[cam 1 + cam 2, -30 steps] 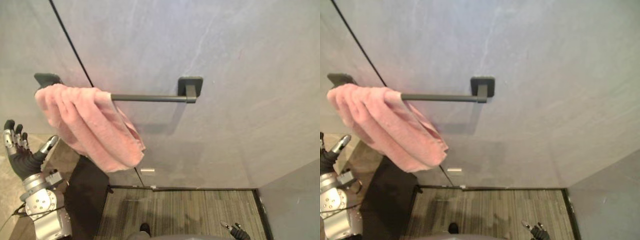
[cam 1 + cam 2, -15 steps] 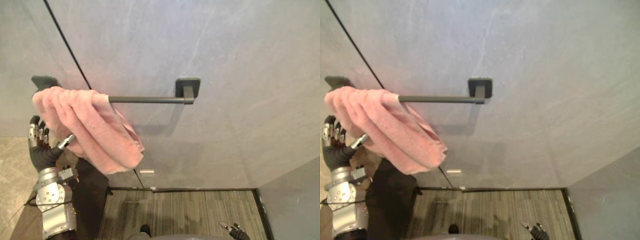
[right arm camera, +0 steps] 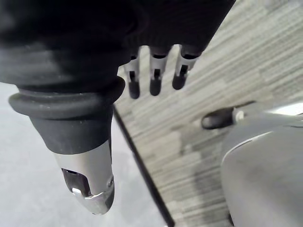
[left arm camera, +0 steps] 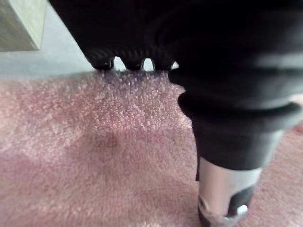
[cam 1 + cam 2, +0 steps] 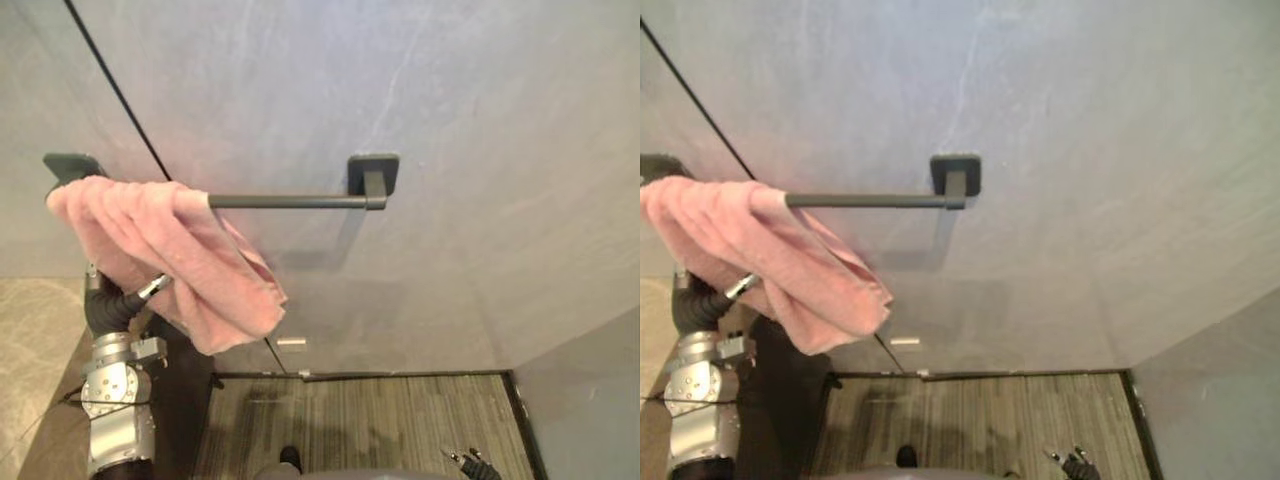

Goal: Organize washtable

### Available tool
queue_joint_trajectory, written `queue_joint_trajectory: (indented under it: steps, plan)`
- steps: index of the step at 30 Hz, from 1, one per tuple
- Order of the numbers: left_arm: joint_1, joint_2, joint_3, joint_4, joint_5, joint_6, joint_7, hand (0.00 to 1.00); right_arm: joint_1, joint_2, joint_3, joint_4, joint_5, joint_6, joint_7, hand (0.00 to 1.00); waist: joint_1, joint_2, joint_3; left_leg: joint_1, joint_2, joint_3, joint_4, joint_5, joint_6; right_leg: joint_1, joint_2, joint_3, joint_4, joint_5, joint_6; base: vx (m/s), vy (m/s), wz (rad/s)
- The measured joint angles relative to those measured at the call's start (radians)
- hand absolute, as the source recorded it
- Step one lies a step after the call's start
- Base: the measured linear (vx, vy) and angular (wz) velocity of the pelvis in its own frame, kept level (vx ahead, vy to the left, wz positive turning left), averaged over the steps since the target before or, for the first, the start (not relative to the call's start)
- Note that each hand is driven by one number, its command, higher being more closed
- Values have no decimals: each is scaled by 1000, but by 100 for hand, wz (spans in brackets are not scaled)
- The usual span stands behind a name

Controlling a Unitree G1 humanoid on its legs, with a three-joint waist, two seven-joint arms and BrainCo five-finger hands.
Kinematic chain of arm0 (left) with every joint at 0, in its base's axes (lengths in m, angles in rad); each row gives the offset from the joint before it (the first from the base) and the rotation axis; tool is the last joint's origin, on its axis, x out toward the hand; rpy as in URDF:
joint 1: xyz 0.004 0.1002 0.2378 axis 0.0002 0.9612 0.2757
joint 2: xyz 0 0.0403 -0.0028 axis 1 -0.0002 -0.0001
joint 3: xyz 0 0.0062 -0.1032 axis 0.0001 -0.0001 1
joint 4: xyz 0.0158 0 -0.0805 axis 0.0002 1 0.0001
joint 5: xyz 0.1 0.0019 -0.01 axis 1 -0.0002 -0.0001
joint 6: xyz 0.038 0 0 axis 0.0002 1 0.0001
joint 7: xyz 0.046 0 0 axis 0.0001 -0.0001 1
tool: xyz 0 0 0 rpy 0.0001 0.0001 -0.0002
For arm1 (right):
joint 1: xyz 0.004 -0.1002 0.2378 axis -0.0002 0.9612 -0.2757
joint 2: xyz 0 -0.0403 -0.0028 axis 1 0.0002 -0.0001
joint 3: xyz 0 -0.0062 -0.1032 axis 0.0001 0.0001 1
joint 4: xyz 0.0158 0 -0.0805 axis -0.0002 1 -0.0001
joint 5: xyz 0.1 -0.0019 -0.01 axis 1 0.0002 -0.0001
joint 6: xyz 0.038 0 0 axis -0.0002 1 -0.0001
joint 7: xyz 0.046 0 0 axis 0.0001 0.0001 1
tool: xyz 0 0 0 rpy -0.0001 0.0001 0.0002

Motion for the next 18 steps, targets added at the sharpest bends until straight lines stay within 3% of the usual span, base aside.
queue_joint_trajectory:
  steps: [18]
  plan:
    - [16, 82, 2, 86, -156, 8, -92, 0, -3, -7, 2, -4, -1, 1, 4, 0, 1, -22, -5, -8, -1, 7, 0, -2, 1, -14, -1, 6, 3, 1, -2, -4, -2, -1]
